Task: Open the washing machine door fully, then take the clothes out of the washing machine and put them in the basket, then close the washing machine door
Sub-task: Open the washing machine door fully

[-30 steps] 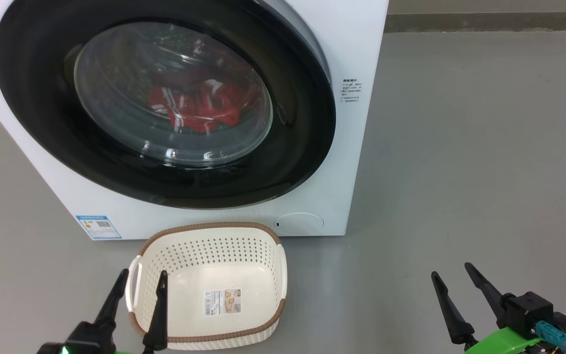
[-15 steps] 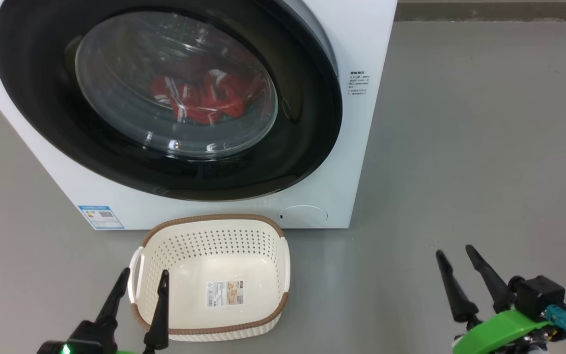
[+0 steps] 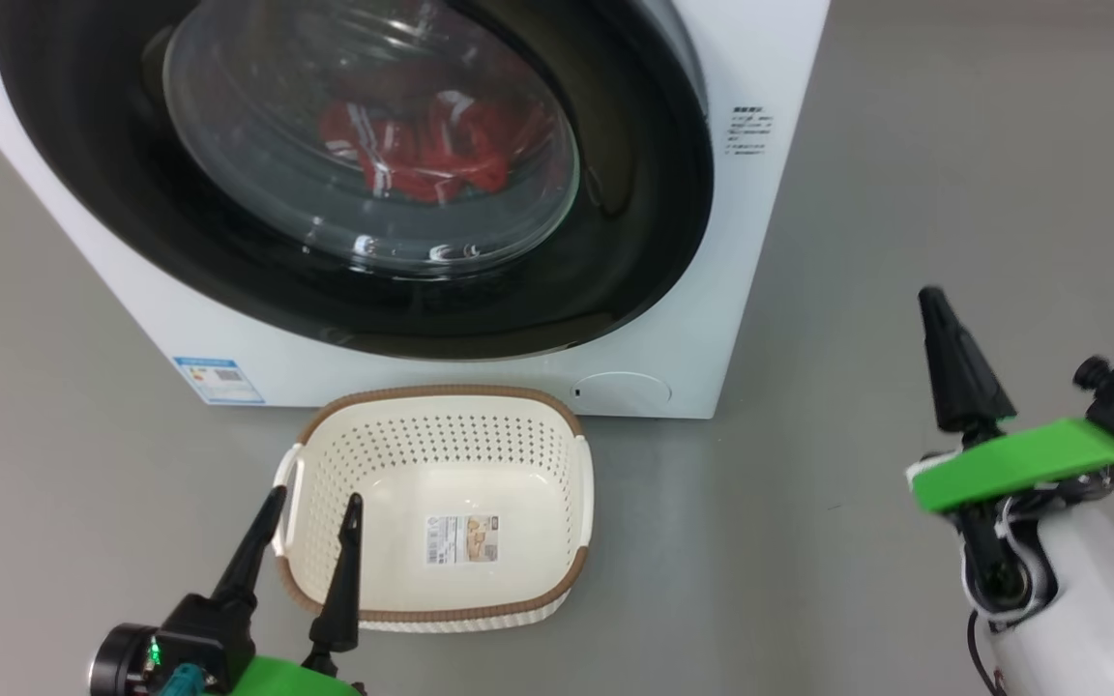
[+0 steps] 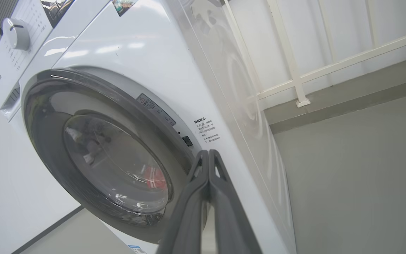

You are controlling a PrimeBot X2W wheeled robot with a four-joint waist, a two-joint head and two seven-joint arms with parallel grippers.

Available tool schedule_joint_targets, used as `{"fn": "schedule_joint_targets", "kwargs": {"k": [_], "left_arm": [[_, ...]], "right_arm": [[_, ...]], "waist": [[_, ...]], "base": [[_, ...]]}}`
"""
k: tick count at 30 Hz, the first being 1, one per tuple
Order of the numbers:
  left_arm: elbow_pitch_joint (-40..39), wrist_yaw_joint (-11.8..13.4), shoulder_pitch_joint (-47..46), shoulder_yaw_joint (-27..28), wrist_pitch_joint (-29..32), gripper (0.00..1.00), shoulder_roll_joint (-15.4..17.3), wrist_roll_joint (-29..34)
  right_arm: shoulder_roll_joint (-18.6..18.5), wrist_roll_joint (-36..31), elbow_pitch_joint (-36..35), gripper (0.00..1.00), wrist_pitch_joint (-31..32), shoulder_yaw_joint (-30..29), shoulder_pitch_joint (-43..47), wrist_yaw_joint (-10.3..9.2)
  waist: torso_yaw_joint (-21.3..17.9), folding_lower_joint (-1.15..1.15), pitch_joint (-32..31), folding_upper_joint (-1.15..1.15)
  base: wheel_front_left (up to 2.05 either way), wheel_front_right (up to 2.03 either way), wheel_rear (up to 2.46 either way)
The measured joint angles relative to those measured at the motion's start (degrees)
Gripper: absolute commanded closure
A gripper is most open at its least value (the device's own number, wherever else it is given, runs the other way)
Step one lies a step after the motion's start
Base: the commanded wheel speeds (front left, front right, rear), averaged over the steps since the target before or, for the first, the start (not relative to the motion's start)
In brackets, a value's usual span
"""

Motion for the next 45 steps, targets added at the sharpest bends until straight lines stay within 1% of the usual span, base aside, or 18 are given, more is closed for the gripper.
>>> {"fn": "schedule_joint_targets", "kwargs": {"k": [1, 2, 7, 11, 14, 18, 23, 26, 31, 36, 40, 45], "left_arm": [[-0.12, 0.00, 0.00, -0.29, -0.02, 0.00, 0.00, -0.14], [-0.12, 0.00, 0.00, -0.29, -0.02, 0.00, 0.00, -0.14], [-0.20, -0.01, -0.52, -1.09, -0.04, 0.00, 0.00, -0.93], [-0.81, -0.02, -1.94, -1.46, -0.05, 0.00, 0.00, -1.20], [-1.58, -0.08, -2.48, -2.40, -0.05, 0.00, -0.01, -1.47], [-2.14, -0.09, -2.69, -3.14, -0.05, 0.00, -0.01, -1.58], [-2.50, -0.10, -4.28, -3.90, -0.05, 0.00, -0.01, -1.97], [-2.59, -0.48, -4.58, -4.44, -0.05, 0.00, -0.03, -2.05], [-2.61, -0.48, -5.01, -4.88, -0.05, 0.00, -0.03, -2.40], [-2.68, -0.49, -6.36, -5.33, -0.05, 0.00, -0.04, -2.47], [-2.92, -0.49, -7.11, -5.81, -0.05, 0.00, -0.04, -2.66], [-3.00, -0.49, -8.11, -6.33, -0.05, 0.00, -0.07, -2.99]], "right_arm": [[-0.16, 2.05, 0.41, 1.00, 0.00, 0.08, -0.97, 0.00], [-0.16, 2.05, 0.41, 1.00, 0.00, 0.08, -0.97, 0.00], [-2.23, 11.88, 1.85, 1.00, 0.00, 3.31, -5.64, 0.00], [-5.37, 19.09, 1.79, 1.00, 0.10, 6.81, -9.96, 0.00], [-8.08, 23.03, 2.59, 1.00, 0.90, 8.95, -12.89, 0.00], [-9.98, 28.15, 3.92, 1.00, 3.67, 11.59, -15.96, 0.00], [-10.85, 37.75, 5.15, 1.00, 9.95, 12.91, -19.56, 0.00], [-11.05, 42.02, 5.99, 1.00, 13.16, 12.88, -21.16, 0.00], [-10.57, 50.43, 7.46, 1.00, 19.72, 10.79, -23.83, 0.00], [-10.15, 55.04, 9.90, 1.00, 26.42, 8.49, -27.11, 0.00], [-9.48, 57.91, 13.44, 1.00, 31.76, 6.83, -30.31, 0.00], [-9.23, 59.02, 18.16, 1.00, 37.69, 6.31, -34.02, 0.00]], "waist": [[0.31, 0.00, 0.26, 0.00], [0.31, 0.00, 0.26, 0.00], [1.80, 0.00, 1.60, 0.00], [2.78, 0.00, 2.80, 0.00], [3.60, 0.00, 3.58, 0.00], [4.55, 0.00, 4.70, 0.00], [5.58, 0.00, 6.35, 0.00], [6.12, 0.00, 7.26, 0.00], [6.86, 0.00, 8.80, 0.00], [7.57, 0.00, 10.29, 0.00], [8.23, 0.00, 11.46, 0.00], [9.11, 0.00, 12.74, 0.00]], "base": [[0.00, 0.00, 0.00], [0.00, 0.00, 0.00], [0.00, 0.00, 0.00], [0.00, 0.00, 0.00], [0.00, 0.00, 0.00], [0.00, 0.00, 0.00], [0.00, 0.00, 0.00], [0.00, 0.00, 0.00], [0.00, 0.00, 0.00], [0.00, 0.00, 0.00], [0.00, 0.00, 0.00], [0.00, 0.00, 0.00]]}}
